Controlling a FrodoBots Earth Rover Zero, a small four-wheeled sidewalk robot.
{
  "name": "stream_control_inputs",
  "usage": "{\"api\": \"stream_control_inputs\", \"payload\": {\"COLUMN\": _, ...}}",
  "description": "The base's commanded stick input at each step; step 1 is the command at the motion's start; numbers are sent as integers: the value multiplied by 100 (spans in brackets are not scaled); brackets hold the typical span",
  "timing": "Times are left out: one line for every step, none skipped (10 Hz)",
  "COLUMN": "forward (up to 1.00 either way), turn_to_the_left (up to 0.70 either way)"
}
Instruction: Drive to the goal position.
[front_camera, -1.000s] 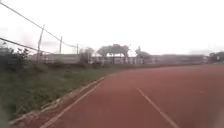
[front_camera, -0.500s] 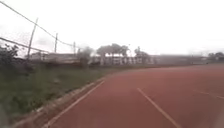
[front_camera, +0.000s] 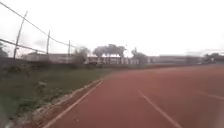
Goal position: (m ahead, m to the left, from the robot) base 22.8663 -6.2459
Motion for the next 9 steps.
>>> {"api": "stream_control_inputs", "payload": {"forward": 100, "turn_to_the_left": 0}}
{"api": "stream_control_inputs", "payload": {"forward": 100, "turn_to_the_left": 0}}
{"api": "stream_control_inputs", "payload": {"forward": 100, "turn_to_the_left": 0}}
{"api": "stream_control_inputs", "payload": {"forward": 100, "turn_to_the_left": 0}}
{"api": "stream_control_inputs", "payload": {"forward": 100, "turn_to_the_left": 0}}
{"api": "stream_control_inputs", "payload": {"forward": 100, "turn_to_the_left": 0}}
{"api": "stream_control_inputs", "payload": {"forward": 100, "turn_to_the_left": 0}}
{"api": "stream_control_inputs", "payload": {"forward": 100, "turn_to_the_left": -16}}
{"api": "stream_control_inputs", "payload": {"forward": 100, "turn_to_the_left": -32}}
